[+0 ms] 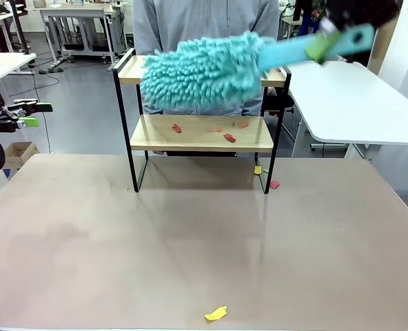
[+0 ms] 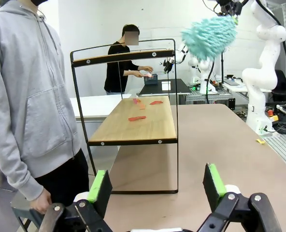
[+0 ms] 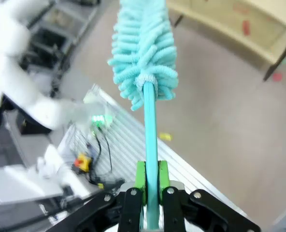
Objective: Clean the shelf.
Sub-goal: Clean the specific section of the Shelf indicated by the human with the Duster.
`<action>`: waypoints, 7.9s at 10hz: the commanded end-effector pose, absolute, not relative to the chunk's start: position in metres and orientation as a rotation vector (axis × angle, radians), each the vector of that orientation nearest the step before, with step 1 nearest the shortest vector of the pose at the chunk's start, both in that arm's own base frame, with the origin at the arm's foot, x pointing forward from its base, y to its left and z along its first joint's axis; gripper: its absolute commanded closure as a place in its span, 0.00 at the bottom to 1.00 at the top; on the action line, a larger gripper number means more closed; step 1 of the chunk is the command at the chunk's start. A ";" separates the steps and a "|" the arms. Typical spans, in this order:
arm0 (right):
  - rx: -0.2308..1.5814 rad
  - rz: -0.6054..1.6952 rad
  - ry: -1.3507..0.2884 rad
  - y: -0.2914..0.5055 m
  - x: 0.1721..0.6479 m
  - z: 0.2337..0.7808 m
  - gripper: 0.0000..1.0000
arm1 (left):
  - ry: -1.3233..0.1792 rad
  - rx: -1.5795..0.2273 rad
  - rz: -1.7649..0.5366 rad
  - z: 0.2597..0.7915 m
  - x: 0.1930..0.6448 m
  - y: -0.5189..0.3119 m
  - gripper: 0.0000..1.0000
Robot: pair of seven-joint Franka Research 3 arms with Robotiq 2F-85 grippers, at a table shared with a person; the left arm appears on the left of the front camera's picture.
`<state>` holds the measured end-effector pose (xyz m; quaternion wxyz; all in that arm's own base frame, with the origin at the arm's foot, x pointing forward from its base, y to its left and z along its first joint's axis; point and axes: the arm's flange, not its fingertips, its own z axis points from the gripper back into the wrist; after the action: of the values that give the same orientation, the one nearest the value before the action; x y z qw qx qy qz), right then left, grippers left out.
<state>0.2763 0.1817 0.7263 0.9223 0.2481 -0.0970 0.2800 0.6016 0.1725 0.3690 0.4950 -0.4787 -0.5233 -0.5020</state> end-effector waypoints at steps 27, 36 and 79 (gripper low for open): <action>0.466 0.774 0.042 0.045 0.250 0.579 0.87 | -1.269 -1.154 -1.233 0.371 0.601 0.172 0.00; 0.466 0.774 0.042 0.045 0.250 0.579 0.87 | -1.269 -1.154 -1.233 0.371 0.601 0.172 0.00; 0.348 -0.129 -0.561 0.534 0.380 0.483 0.87 | -1.269 -1.154 -1.233 0.371 0.601 0.172 0.00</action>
<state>0.3571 0.5106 0.4856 0.9415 0.1685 -0.2856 -0.0605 0.6017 0.1724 0.3691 0.4949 -0.4787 -0.5233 -0.5021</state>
